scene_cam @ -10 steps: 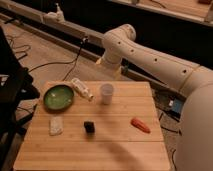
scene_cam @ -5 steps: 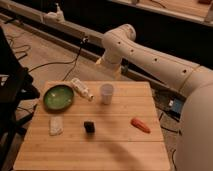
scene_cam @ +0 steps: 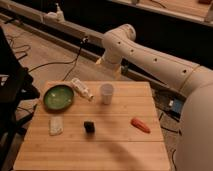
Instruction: Knock the eraser over
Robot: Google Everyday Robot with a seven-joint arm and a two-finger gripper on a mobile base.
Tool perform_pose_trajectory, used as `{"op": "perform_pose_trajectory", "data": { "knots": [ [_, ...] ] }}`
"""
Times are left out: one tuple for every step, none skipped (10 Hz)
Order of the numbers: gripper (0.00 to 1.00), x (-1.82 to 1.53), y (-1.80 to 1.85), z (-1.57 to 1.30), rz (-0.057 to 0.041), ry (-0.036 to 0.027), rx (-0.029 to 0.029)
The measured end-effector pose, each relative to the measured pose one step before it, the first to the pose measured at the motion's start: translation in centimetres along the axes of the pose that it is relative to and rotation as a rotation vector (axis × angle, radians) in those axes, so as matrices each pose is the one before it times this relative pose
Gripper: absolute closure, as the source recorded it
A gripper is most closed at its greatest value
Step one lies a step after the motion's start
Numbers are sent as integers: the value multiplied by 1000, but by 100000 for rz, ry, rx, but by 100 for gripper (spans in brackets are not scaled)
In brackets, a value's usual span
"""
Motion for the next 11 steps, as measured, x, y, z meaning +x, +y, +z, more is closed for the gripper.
{"op": "perform_pose_trajectory", "data": {
  "knots": [
    [22, -3, -4, 0, 1, -8, 5],
    [24, 2, 3, 1, -3, 5, -3],
    [29, 0, -1, -1, 5, 3, -1],
    [39, -2, -2, 1, -5, -8, 5],
    [49, 3, 2, -1, 0, 8, -5],
    [61, -1, -2, -4, 6, -3, 0],
    [71, 0, -2, 3, -3, 1, 1],
    [81, 1, 0, -3, 9, 4, -3],
    [89, 3, -1, -10, -81, -15, 23],
    [98, 105, -42, -35, -845, -76, 252],
    [100, 655, -217, 211, -1514, 1293, 948]
  ]
}}
